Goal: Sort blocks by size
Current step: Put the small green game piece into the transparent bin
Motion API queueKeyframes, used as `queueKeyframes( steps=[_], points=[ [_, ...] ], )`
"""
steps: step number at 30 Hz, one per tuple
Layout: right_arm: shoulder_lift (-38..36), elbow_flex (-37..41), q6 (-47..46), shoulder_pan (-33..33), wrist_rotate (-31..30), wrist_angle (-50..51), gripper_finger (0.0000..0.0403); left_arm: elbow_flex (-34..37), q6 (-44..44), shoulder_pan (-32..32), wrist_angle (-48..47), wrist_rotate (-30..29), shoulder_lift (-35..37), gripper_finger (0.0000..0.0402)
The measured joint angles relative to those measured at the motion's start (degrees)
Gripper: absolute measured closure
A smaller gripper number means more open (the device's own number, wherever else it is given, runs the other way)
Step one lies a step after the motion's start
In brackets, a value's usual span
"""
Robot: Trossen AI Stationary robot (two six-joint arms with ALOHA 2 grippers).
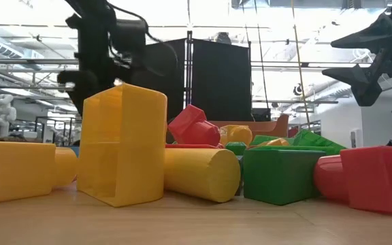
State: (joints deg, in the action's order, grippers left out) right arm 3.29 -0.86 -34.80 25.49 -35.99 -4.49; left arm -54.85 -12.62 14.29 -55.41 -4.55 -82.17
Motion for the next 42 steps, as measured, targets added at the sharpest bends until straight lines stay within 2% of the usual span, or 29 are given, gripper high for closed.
queueKeyframes(
  steps=[5, 10, 12, 16, 24, 28, 36, 42],
  points=[
    [-0.01, 0.0, 0.88, -0.01, 0.01, 0.0, 0.0142, 2.35, -9.33, 0.34, 2.96, 2.37, 4.76, 0.0118],
    [0.0, 0.0, 0.49, -0.01, 0.01, 0.02, 0.0142, 7.06, -13.42, 0.37, 3.55, 3.86, 4.61, 0.0118],
    [0.0, 0.0, 0.28, 0.01, 0.01, 0.02, 0.0142, 8.92, -14.42, 0.36, 6.91, 3.27, 4.35, 0.0118],
    [0.0, 0.0, -0.5, 0.01, 0.01, 0.04, 0.0142, 10.8, -15.0, 0.38, 11.12, 0.65, 4.39, 0.0118],
    [0.0, 0.0, -0.51, 0.01, -0.1, 0.04, 0.0142, 15.05, -15.96, 0.75, 14.4, 2.74, 4.42, 0.0118],
    [0.0, 0.0, -0.51, -0.01, -0.13, 0.04, 0.0142, 16.88, -16.42, 0.75, 18.19, -0.88, 4.41, 0.0118],
    [0.0, 0.0, -0.53, -0.01, -0.15, 0.04, 0.0142, 17.02, -17.09, 1.13, 18.81, -1.17, 4.4, 0.0118],
    [0.0, 0.0, -0.53, 0.0, -0.15, 0.05, 0.0142, 17.02, -17.93, 4.72, 20.44, 0.12, 4.42, 0.0118]
  ],
)
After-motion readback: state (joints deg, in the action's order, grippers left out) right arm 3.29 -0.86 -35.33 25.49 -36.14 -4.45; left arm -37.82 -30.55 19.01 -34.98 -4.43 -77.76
